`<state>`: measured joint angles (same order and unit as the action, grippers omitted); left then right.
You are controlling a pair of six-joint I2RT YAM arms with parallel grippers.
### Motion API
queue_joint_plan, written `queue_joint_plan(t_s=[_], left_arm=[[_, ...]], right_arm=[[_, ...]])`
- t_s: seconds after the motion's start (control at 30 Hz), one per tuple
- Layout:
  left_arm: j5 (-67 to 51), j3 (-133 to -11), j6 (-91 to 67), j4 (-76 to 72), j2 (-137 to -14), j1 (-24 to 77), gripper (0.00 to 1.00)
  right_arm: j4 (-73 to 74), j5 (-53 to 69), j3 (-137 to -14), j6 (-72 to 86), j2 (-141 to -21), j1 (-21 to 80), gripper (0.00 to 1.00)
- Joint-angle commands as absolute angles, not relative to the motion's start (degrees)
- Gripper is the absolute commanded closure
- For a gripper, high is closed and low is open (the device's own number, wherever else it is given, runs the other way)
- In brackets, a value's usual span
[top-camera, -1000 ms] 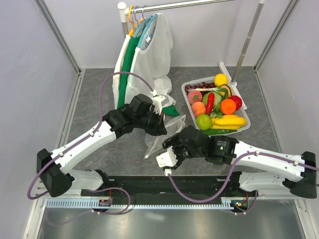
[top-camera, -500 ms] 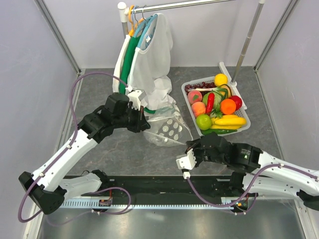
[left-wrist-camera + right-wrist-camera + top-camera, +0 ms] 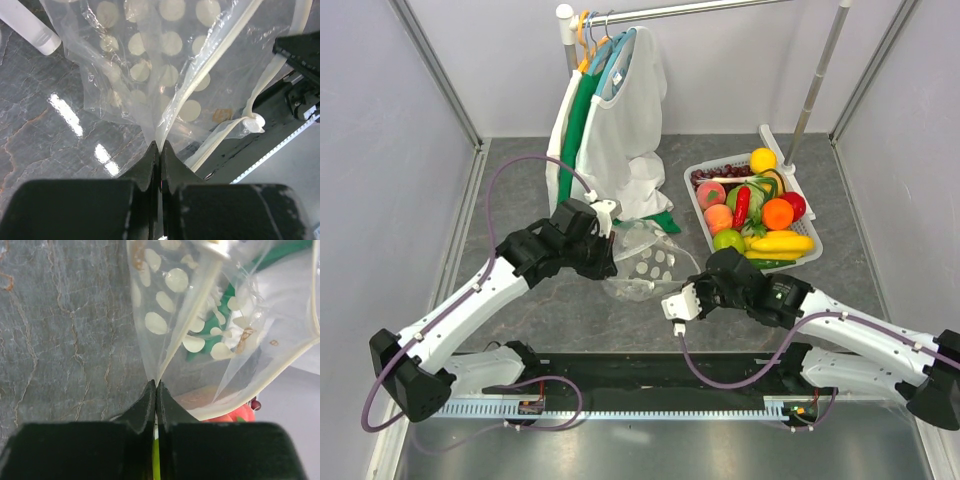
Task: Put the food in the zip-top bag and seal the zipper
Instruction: Open the zipper of the food storage bag.
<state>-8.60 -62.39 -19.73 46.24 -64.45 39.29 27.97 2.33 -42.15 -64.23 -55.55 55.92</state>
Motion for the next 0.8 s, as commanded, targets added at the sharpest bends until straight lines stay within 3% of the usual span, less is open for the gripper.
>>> queue_joint_plan(t_s=[0.0, 0.03, 0.07, 0.13, 0.17, 0.33, 0.53, 0.77], left_arm=[[-3.69, -63.89, -17.48, 48.07, -62.93, 40.69, 0.98], [-3.17, -64.16, -21.23, 48.08, -63.10, 40.69, 0.98], [-3.25, -64.42, -23.01, 47.99, -63.63, 40.61, 0.98], [-6.14, -64.77, -27.31, 46.94, -65.38, 40.69, 0.98], [-6.94, -65.04, -28.20, 46.50, -65.91, 40.61, 0.98], [-5.36, -66.62, -32.16, 44.47, -70.31, 39.03, 0.98], [-9.40, -67.59, -39.35, 41.05, -73.12, 34.98, 0.98], [-8.09, -64.69, -46.40, 34.63, -73.03, 34.98, 0.98]], right_arm=[[30.05, 8.43, -46.93, -65.13, -55.90, 53.61, 0.89], [30.15, 9.31, -47.02, -65.30, -55.90, 53.61, 0.76], [30.23, 9.84, -47.37, -65.39, -55.81, 53.79, 0.47], [30.24, 11.59, -50.35, -61.55, -55.72, 54.14, 0.23], [30.32, 11.51, -51.84, -59.44, -55.90, 54.66, 0.19], [38.31, 9.67, -61.34, -49.41, -55.55, 55.46, 0.06], [41.30, -8.15, -69.33, -33.07, -57.56, 55.20, 0.02], [46.48, -0.19, -79.87, -21.37, -68.79, 36.96, 0.02]])
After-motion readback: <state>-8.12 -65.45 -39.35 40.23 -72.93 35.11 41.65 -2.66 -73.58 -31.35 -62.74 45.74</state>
